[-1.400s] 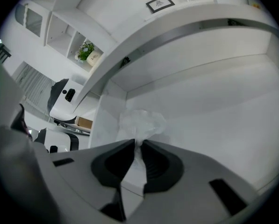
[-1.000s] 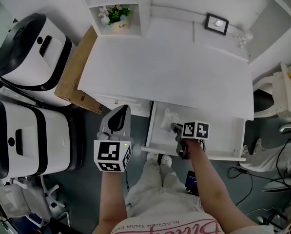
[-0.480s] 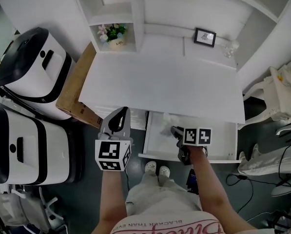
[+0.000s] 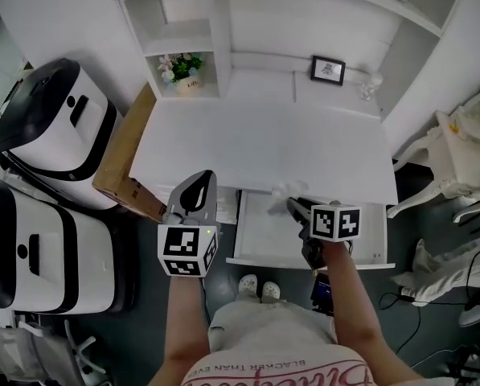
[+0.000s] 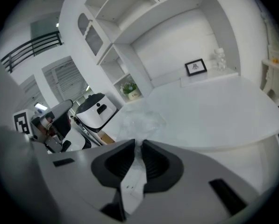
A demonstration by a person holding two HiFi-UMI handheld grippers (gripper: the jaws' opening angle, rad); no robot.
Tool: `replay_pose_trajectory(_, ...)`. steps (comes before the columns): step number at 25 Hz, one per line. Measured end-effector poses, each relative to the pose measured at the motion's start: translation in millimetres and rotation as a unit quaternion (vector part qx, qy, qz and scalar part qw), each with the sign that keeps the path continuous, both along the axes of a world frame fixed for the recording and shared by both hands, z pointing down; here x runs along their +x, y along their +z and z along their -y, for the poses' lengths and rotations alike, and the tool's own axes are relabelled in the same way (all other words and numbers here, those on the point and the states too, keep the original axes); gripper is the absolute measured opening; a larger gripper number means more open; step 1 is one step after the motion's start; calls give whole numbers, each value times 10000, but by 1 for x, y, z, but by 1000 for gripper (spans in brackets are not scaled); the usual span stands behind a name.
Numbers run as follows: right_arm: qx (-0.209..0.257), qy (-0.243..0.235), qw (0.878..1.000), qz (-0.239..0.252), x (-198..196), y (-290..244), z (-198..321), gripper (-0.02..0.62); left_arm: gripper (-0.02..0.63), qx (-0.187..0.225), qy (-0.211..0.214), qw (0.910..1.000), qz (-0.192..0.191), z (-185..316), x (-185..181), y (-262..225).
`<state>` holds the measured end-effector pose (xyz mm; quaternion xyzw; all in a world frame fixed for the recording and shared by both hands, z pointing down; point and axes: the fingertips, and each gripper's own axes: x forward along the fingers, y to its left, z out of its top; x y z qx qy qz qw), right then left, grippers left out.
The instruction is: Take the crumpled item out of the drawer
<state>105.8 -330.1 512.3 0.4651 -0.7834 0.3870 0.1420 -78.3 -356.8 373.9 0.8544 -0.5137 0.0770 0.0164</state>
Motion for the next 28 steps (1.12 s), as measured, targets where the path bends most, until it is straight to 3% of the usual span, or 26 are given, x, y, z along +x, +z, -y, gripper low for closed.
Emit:
replay_pose_trajectory(6, 958, -210, 9947, -316, 7, -62, 9, 58, 9, 249, 129, 9996, 28, 2, 14, -21)
replay_pose_trajectory(11, 1839, -226, 9796, -784, 15, -110, 9, 58, 9, 469, 180, 9987, 41, 2, 18, -38)
replay_pose_trajectory(18, 2976, -260, 9411, -1584, 20, -180, 5, 58, 9, 741, 192, 9971, -14, 1, 22, -61)
replay_pose_trajectory(25, 4036, 54, 8845, -2339, 36, -246, -8, 58, 10, 1083, 155, 9938, -212, -1, 26, -93)
replay_pose_trajectory(28, 4273, 194, 8726, -2358, 43, -266, -17, 58, 10, 1219, 114, 9918, -356, -2, 24, -105)
